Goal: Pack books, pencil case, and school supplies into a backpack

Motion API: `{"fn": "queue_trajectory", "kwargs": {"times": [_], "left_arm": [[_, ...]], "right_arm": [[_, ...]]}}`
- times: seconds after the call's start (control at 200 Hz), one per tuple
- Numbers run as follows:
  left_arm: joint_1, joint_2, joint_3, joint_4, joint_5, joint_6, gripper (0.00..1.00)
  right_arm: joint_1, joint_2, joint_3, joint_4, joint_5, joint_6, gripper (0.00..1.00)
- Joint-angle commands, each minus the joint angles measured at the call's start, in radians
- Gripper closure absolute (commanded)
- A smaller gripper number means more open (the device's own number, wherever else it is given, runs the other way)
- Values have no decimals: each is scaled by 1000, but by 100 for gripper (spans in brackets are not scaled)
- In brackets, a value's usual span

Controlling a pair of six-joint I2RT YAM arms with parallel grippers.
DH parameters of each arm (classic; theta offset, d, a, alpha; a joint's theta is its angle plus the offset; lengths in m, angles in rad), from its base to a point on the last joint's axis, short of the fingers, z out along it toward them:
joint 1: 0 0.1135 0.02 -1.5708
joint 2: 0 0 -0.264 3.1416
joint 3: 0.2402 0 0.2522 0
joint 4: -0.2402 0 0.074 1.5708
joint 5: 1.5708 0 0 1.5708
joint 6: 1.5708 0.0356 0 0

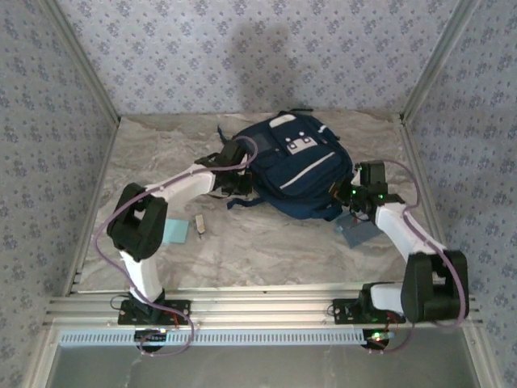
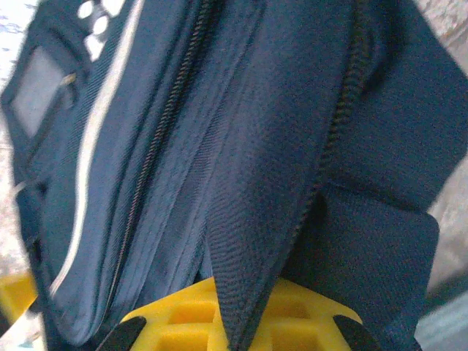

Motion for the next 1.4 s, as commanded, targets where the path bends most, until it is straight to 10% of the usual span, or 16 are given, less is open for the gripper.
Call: {"fn": "queue_trajectory", "kwargs": {"times": [0.0, 0.235, 0.645, 1.004, 1.194, 1.394], "left_arm": [[-52, -88, -42, 18, 27, -70, 100], [-152, -6, 36, 46, 54, -110, 100], [-192, 143, 231, 76, 132, -148, 100], [-194, 139, 187, 51, 104, -126, 100], [-177, 110, 146, 36, 100, -103, 100], [-77, 75, 70, 4, -2, -62, 100]], "right_arm": [[-9, 99, 117, 115, 16, -98, 94], [-10, 143, 250, 9, 37, -95, 1], [99, -140, -6, -89, 41, 123, 0], [147, 137, -98, 268, 142, 283, 30], [129, 162, -79, 299, 177, 274, 100], [109, 114, -118, 259, 202, 254, 100]]}}
